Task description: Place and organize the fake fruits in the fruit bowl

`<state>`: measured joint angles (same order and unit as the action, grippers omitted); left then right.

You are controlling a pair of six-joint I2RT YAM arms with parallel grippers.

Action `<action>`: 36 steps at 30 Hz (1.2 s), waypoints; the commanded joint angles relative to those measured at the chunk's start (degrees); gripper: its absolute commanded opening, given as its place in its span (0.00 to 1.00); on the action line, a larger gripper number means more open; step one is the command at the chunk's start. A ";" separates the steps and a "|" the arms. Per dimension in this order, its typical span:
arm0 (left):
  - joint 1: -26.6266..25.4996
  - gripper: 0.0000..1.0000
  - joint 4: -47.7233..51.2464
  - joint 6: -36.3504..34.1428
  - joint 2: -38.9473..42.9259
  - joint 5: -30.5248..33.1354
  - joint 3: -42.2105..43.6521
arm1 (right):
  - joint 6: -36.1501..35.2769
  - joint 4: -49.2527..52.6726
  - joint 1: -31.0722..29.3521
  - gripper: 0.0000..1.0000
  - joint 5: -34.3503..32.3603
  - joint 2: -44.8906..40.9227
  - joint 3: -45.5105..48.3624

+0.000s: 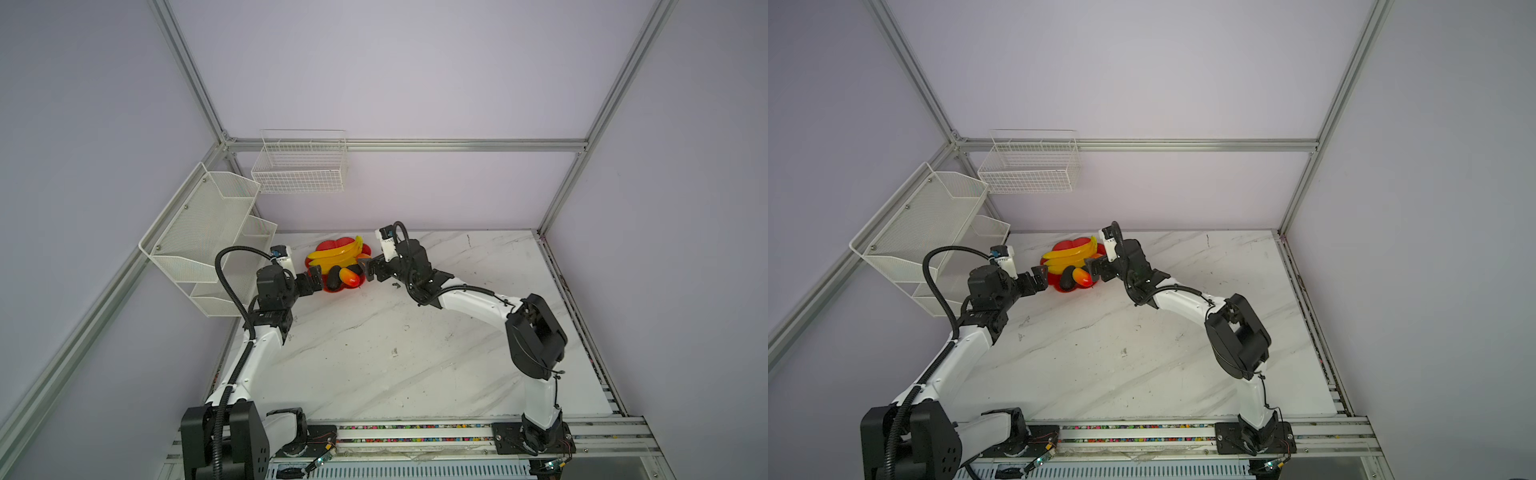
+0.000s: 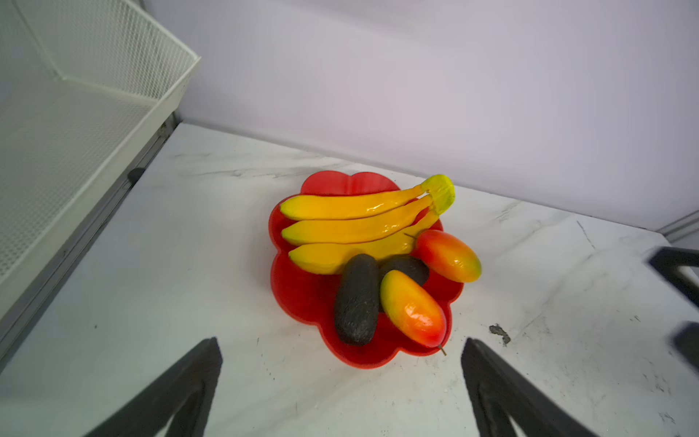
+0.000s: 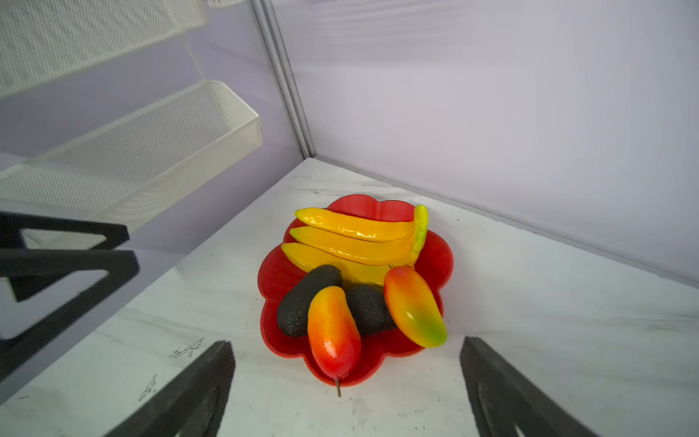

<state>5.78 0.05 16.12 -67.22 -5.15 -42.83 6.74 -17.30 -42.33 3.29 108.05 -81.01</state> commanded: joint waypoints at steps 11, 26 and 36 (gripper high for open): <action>-4.38 1.00 -25.84 -5.63 -2.34 23.24 19.74 | 2.33 -17.44 31.08 0.97 -27.50 -33.27 48.95; -2.61 1.00 -53.84 -13.52 -21.86 10.71 21.74 | -12.28 -65.27 34.95 0.97 -9.81 -6.84 58.45; -2.53 1.00 -55.16 -14.19 -22.51 10.42 21.84 | -11.01 -59.80 36.16 0.97 -11.33 -5.86 54.56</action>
<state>2.94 -51.33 3.18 -90.02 5.93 -20.12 -3.40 -75.61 -6.57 -7.84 102.76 -26.13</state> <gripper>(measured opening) 0.999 0.974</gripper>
